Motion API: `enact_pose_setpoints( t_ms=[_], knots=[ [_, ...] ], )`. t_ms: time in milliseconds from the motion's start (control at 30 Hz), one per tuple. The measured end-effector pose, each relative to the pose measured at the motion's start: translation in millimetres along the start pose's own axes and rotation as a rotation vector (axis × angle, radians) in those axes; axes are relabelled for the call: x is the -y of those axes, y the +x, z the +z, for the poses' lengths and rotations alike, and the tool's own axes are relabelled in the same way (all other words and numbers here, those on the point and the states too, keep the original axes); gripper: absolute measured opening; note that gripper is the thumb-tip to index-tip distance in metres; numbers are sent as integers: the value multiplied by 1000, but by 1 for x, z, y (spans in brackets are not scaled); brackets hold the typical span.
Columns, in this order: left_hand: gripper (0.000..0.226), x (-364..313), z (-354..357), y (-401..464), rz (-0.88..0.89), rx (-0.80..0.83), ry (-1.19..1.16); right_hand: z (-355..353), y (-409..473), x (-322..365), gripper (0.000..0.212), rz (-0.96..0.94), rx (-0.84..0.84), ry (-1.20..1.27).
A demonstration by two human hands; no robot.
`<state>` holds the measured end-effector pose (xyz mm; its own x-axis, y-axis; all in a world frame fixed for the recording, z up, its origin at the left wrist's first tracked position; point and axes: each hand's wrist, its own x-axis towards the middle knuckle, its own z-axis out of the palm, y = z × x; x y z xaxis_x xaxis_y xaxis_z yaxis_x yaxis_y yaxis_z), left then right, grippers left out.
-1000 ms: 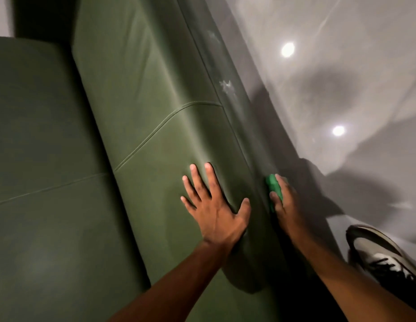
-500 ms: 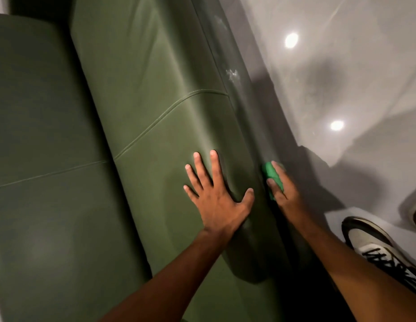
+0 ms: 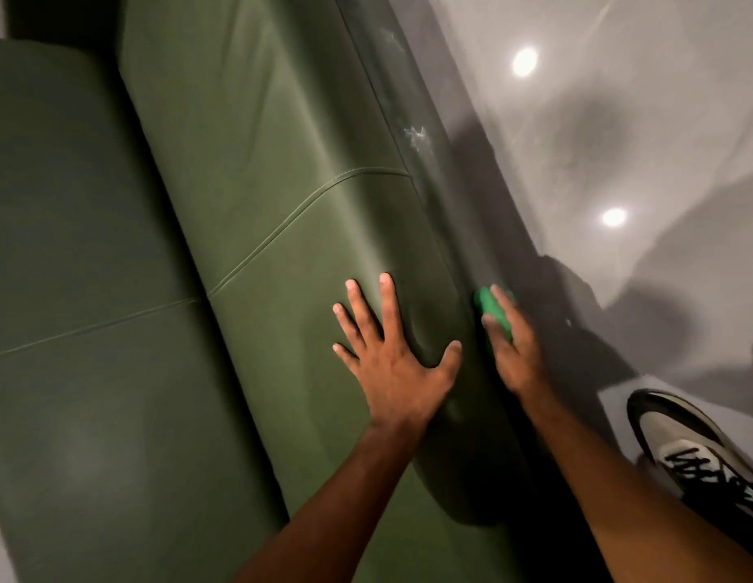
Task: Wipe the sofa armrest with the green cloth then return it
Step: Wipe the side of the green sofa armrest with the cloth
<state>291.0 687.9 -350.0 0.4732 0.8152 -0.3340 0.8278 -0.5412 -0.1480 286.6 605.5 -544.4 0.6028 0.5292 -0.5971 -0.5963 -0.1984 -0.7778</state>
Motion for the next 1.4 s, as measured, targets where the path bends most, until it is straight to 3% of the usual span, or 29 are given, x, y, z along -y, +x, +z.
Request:
enact_pose_setpoints(
  t_ms=[133,300,500,633,800,933,1033,1167,1267,1400],
  knots=[
    [116,4,2,2,0,3,-30,-4,37,-2,50,60,-5,41],
    [110,-5,-7,19,-28,-23,-69,-9,14,3,50,245,-35,31],
    [109,-21,-20,56,-37,-43,-59,5,29,25,51,-47,55,-36],
    [106,-22,-25,84,-9,-54,-60,7,59,30,50,-56,58,-23],
    [106,-25,-36,99,-3,-36,-76,-1,55,39,46,74,16,52],
    [105,-27,-48,130,22,-28,-76,6,62,56,51,-12,45,89],
    [103,-25,-54,156,60,-60,-99,11,87,55,43,-63,75,127],
    [102,-29,-63,181,66,-64,-103,3,96,33,55,-25,54,52],
    [103,-28,-68,192,88,-87,-98,8,87,40,51,25,4,45],
    [107,-32,-74,202,94,-104,-96,27,94,71,52,-129,16,3]
  ],
)
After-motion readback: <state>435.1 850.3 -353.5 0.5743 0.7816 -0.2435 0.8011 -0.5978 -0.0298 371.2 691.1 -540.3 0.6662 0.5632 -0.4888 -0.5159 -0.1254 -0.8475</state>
